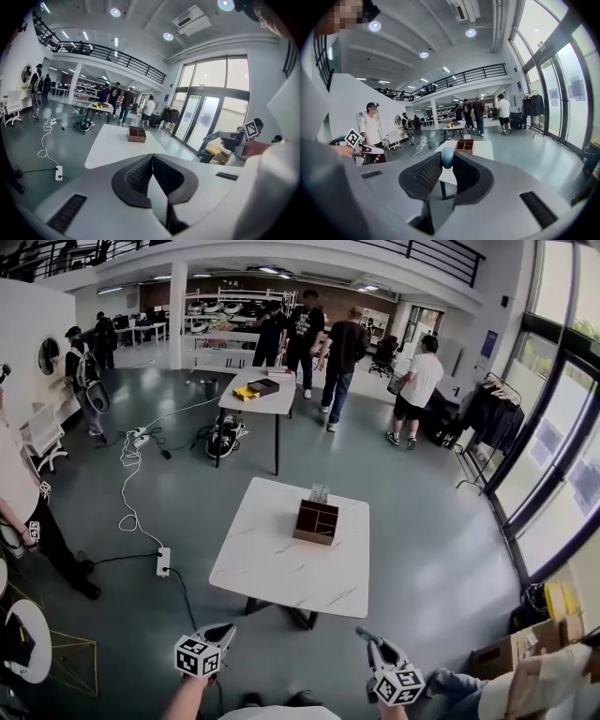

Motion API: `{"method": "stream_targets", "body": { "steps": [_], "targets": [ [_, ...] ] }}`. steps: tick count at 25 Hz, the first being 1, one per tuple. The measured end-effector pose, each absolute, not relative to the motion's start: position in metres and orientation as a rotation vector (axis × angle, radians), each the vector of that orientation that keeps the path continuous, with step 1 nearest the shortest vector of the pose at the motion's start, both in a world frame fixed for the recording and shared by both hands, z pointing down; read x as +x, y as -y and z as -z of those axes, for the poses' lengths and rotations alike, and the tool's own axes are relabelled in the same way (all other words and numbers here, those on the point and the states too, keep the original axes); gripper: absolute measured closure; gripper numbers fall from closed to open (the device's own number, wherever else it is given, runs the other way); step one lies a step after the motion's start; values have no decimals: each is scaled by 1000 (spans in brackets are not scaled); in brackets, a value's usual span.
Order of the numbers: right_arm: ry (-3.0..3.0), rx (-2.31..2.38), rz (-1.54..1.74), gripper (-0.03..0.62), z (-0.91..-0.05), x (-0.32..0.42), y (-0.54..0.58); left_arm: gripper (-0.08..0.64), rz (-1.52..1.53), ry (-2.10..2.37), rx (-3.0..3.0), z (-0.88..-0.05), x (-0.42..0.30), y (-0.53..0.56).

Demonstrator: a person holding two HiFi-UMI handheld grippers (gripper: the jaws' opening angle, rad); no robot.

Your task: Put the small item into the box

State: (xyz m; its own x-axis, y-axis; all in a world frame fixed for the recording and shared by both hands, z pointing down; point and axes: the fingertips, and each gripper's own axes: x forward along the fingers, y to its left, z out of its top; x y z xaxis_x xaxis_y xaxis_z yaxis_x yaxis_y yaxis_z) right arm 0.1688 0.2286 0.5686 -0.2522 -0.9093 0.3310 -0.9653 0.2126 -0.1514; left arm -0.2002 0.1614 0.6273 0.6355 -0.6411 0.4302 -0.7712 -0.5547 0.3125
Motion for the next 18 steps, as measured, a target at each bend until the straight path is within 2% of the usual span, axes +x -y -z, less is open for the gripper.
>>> {"method": "stream_targets", "body": {
  "steps": [8, 18],
  "targets": [
    [2267, 1832, -522, 512, -572, 167, -228, 546, -366, 1082, 2373, -636, -199, -155],
    [2299, 1794, -563, 512, -588, 174, -177, 546, -383, 1129, 2343, -640, -194, -120]
  ]
}}
